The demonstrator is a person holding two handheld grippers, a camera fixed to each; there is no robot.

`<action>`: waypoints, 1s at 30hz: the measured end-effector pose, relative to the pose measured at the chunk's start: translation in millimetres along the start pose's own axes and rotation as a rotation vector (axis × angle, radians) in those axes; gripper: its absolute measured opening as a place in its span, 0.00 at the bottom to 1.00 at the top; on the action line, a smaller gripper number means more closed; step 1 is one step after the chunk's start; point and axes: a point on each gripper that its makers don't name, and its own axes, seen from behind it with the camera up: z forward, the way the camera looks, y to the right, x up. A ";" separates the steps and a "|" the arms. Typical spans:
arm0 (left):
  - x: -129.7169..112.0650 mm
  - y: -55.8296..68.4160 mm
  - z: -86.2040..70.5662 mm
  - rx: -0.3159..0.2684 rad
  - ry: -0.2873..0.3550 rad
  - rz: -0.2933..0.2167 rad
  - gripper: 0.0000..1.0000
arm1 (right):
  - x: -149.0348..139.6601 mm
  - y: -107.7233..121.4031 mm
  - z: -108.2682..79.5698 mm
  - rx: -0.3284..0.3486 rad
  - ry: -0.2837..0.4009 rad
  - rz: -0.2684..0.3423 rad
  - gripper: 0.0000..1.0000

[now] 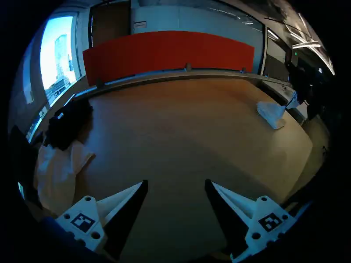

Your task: Fold towel

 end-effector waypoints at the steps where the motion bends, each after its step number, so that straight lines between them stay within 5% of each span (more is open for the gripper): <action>1: -0.4 0.0 0.0 0.000 -0.001 0.000 0.96 | -2.2 -1.0 1.9 0.000 -0.003 0.006 0.04; 14: -2.3 1.1 -0.4 -0.002 -0.009 0.005 0.96 | -29.5 -7.6 18.6 -0.026 -0.042 0.078 0.10; 27: -1.3 3.2 -1.4 -0.007 -0.001 -0.001 0.96 | -37.7 -12.5 11.8 -0.043 -0.018 0.108 0.82; 30: -1.5 4.2 -1.6 -0.009 0.002 -0.002 0.96 | -34.0 -18.0 10.0 -0.032 0.000 0.112 0.84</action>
